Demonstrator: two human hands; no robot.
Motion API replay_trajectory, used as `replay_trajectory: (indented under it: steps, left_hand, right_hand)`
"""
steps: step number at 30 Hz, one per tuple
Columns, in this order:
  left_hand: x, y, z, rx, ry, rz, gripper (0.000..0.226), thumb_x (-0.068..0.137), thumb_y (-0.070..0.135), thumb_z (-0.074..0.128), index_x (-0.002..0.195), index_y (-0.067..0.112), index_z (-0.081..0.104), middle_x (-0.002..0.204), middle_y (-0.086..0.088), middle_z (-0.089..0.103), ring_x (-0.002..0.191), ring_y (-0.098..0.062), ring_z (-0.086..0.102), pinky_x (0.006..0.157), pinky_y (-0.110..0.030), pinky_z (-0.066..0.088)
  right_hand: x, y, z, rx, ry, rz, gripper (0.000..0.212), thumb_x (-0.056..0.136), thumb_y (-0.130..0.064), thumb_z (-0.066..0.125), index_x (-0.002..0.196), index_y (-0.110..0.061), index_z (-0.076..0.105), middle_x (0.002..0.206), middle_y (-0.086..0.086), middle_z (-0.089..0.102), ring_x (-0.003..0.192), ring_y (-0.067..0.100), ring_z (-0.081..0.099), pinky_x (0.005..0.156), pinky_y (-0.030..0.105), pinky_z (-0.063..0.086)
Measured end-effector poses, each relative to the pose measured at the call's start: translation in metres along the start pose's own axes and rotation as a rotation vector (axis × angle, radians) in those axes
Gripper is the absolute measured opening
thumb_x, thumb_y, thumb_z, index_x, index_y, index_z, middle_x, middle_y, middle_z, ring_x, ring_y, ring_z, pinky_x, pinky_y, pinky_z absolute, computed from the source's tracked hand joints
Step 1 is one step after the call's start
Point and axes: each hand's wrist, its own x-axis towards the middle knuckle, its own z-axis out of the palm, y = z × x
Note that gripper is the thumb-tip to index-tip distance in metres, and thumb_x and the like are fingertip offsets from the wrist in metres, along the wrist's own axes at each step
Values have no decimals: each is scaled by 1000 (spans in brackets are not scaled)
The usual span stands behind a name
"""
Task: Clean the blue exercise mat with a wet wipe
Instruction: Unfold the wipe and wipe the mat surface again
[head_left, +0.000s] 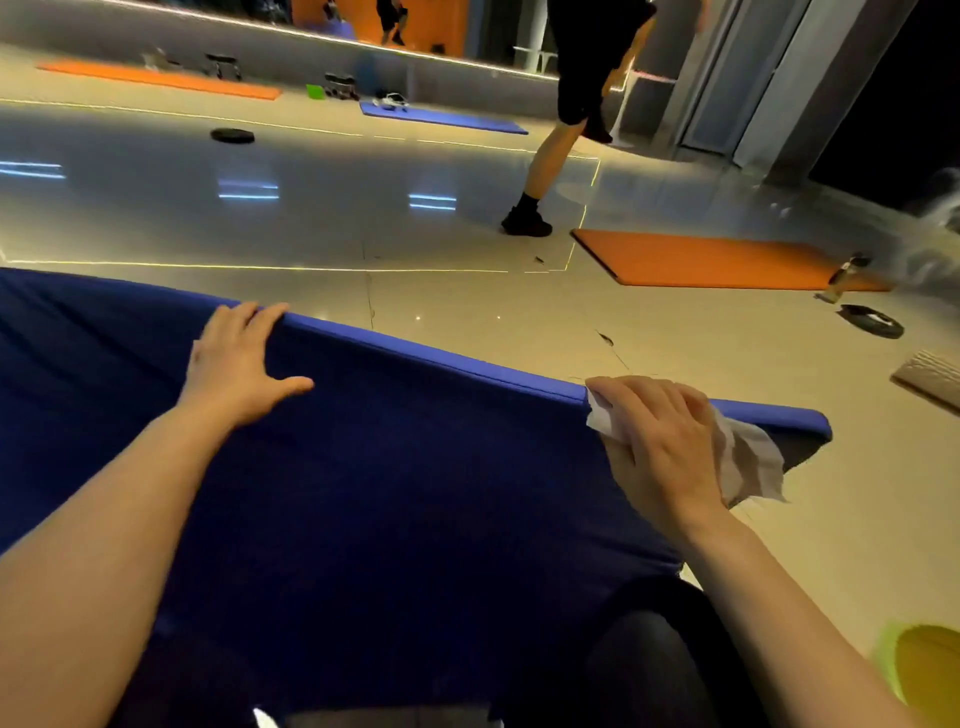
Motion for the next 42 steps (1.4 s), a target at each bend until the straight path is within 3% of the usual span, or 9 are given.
replay_trajectory:
  steps: [5,9,18,22,27,32,37,40,42]
  left_hand:
    - [0,1,-6,17,131,64,72,68,16,87,132,19,53,131,-14,45,129,-36,31,102,-71,29]
    - [-6,11,-17,-96,268,124,50,68,8,86,114,7,65,112,-20,54,113,-42,40,85,-61,46]
    - [4,46,-97,-40,868,293,28,75,12,79,97,2,67,96,-19,65,93,-40,54,82,-36,37]
    - [14,56,-118,-25,1037,370,16,88,11,64,99,0,61,100,-23,61,97,-32,44,90,-40,37]
    - [0,40,-67,10,805,272,23,71,-7,65,91,1,56,93,-25,56,94,-37,40,82,-48,37]
    - [-41,32,-19,180,126,-55,39,74,9,77,107,7,57,114,-19,52,111,-41,41,75,-51,45]
    - [-91,3,26,188,-465,-276,57,76,40,79,114,22,40,118,-8,45,111,-33,45,87,-38,43]
    - [-128,-4,48,177,-394,-262,48,89,35,67,125,19,40,117,-8,36,108,-32,39,73,-35,39]
    - [-132,-14,46,129,-261,-229,44,92,30,64,130,19,45,119,-9,38,110,-33,37,76,-38,43]
  right_hand:
    - [-25,25,-13,-98,-78,14,37,86,-34,50,115,-13,61,104,7,65,94,24,52,83,38,32]
    - [-11,37,0,-195,-70,125,46,80,-52,54,104,-13,64,97,9,65,85,34,60,76,41,29]
    - [50,13,17,-51,460,655,10,81,-17,61,89,-11,60,91,18,57,88,33,40,76,45,31]
    - [44,0,35,117,385,665,18,82,-4,61,96,-11,52,100,17,53,97,32,41,82,48,34]
    - [25,3,59,197,-133,770,19,86,-10,57,102,-18,50,107,7,49,104,36,44,86,45,34]
    - [11,31,89,72,-501,518,32,83,-18,73,84,-20,41,88,0,40,85,26,41,73,37,25]
    - [0,39,99,19,-614,343,39,76,-18,78,85,-21,40,90,2,47,90,33,47,70,38,26]
    - [-7,39,105,22,-657,227,37,80,-24,76,86,-21,40,91,3,48,89,31,46,71,37,25]
    - [-7,35,108,65,-640,211,35,80,-23,75,85,-21,41,90,0,46,86,26,41,71,36,24]
